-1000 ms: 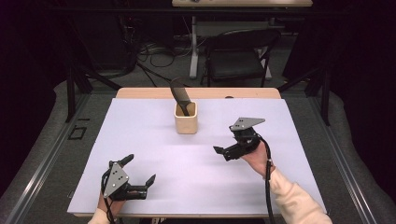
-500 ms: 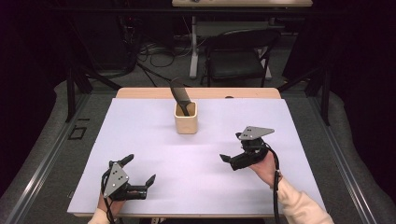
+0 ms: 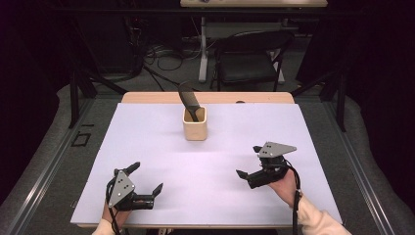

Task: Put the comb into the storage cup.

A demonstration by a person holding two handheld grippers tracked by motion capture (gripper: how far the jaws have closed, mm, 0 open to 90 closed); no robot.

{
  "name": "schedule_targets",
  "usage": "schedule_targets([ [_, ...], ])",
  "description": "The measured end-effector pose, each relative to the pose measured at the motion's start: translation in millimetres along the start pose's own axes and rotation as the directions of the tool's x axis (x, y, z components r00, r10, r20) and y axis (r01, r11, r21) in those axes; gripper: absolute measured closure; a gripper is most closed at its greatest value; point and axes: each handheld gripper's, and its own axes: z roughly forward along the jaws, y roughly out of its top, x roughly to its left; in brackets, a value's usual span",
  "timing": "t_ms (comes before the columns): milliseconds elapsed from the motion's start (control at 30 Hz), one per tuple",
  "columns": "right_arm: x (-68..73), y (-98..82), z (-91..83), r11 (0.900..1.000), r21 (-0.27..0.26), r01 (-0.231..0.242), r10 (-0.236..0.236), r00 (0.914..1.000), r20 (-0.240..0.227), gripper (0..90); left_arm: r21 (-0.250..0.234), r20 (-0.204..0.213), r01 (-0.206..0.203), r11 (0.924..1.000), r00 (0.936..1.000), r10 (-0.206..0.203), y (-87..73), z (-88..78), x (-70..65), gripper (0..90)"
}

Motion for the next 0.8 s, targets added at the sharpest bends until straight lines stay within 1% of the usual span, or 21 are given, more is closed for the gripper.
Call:
schedule_targets([
  [200, 2.6, -8.6, -5.9, 1.0, 0.007, 0.0, 0.0, 1.0, 0.005, 0.0, 0.001, -0.001, 0.0, 1.0, 1.0, 0.0, 0.0, 0.1, 0.1, 0.0],
  [533, 9.3, -20.5, -14.6, 1.0, 0.003, 0.002, -0.002, 0.9999, 0.013, 0.0, 0.0, -0.001, 0.0, 1.0, 1.0, 0.0, -0.1, -0.1, 0.2, 0.0],
  [800, 14.3, -26.9, -25.0, 1.0, -0.018, 0.014, -0.014, 0.9994, 0.032, 0.0, 0.001, -0.002, 0.001, 1.0, 1.0, -0.001, -0.2, 0.2, 0.0, 0.0],
])
